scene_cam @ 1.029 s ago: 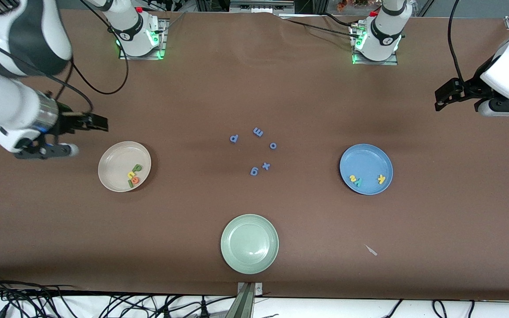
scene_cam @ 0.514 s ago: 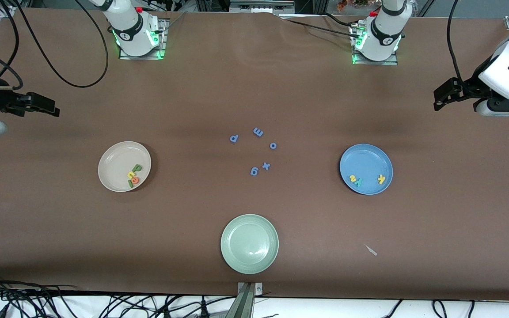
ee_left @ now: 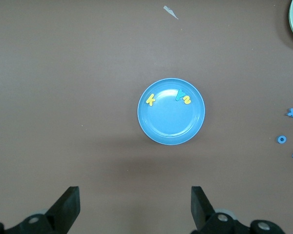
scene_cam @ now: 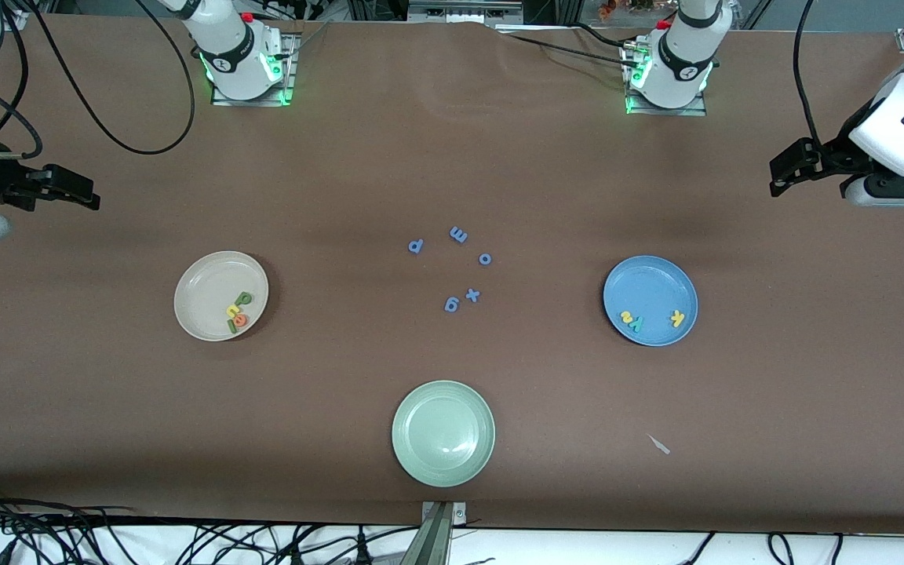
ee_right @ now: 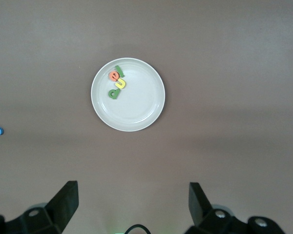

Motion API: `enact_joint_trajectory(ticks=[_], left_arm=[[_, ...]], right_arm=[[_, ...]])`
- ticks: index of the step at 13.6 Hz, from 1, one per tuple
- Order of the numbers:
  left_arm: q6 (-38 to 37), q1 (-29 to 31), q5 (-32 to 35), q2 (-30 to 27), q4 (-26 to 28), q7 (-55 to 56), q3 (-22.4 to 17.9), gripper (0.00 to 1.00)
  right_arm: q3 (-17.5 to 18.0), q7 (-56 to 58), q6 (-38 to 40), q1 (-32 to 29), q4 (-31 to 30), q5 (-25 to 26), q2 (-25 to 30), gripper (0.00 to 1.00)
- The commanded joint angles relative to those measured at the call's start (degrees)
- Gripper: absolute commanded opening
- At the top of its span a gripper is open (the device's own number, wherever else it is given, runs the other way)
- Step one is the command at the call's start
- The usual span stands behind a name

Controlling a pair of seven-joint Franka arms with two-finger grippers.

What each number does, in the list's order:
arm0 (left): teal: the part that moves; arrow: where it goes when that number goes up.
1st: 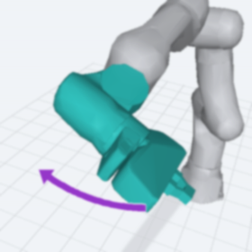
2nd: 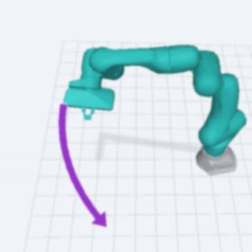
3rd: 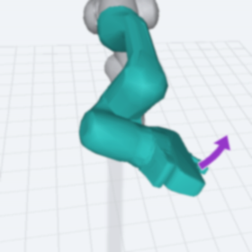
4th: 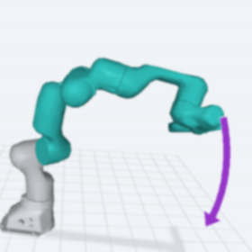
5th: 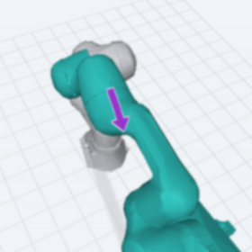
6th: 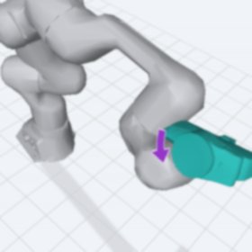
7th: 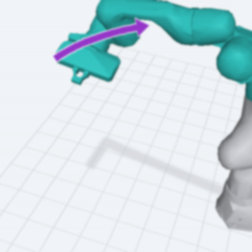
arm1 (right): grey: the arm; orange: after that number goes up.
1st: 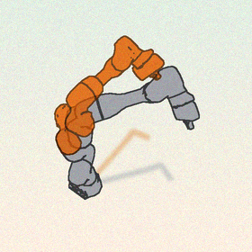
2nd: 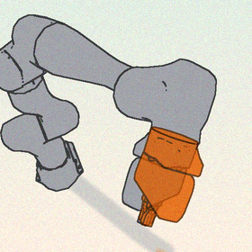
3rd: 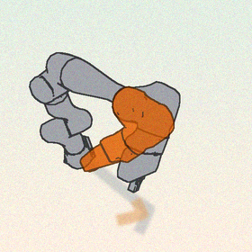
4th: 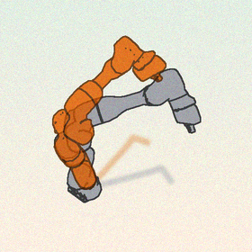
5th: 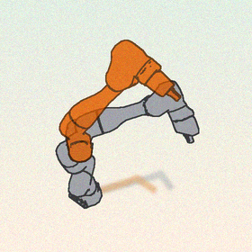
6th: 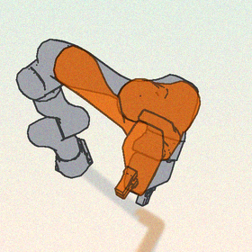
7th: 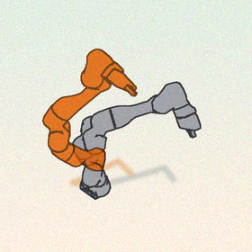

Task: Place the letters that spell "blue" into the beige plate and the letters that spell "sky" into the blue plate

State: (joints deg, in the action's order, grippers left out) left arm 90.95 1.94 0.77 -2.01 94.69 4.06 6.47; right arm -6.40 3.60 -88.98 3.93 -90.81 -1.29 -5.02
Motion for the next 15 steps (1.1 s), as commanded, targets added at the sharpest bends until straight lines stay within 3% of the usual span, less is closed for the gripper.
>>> enact_joint_trajectory(ticks=[1,6,9,15], left_arm=[[-1.21,0.09,-0.42,0.25,-1.27,-0.19,0.12,1.00],[-1.21,0.09,-0.42,0.25,-1.27,-0.37,0.12,1.00],[-1.21,0.17,-0.42,0.25,-1.27,-0.37,0.03,1.00],[-1.21,0.17,-0.42,0.25,-1.27,-0.37,0.03,1.00]], right_arm=[[3.05,0.62,-0.93,-2.44,-1.39,0.85,1.33,1.00],[3.50,0.62,-0.93,-2.35,-1.21,1.89,1.24,1.00],[6.04,0.71,-1.02,-2.52,-1.12,4.62,1.15,1.00],[6.05,0.44,-0.93,-3.32,-1.12,4.10,1.15,1.00]])
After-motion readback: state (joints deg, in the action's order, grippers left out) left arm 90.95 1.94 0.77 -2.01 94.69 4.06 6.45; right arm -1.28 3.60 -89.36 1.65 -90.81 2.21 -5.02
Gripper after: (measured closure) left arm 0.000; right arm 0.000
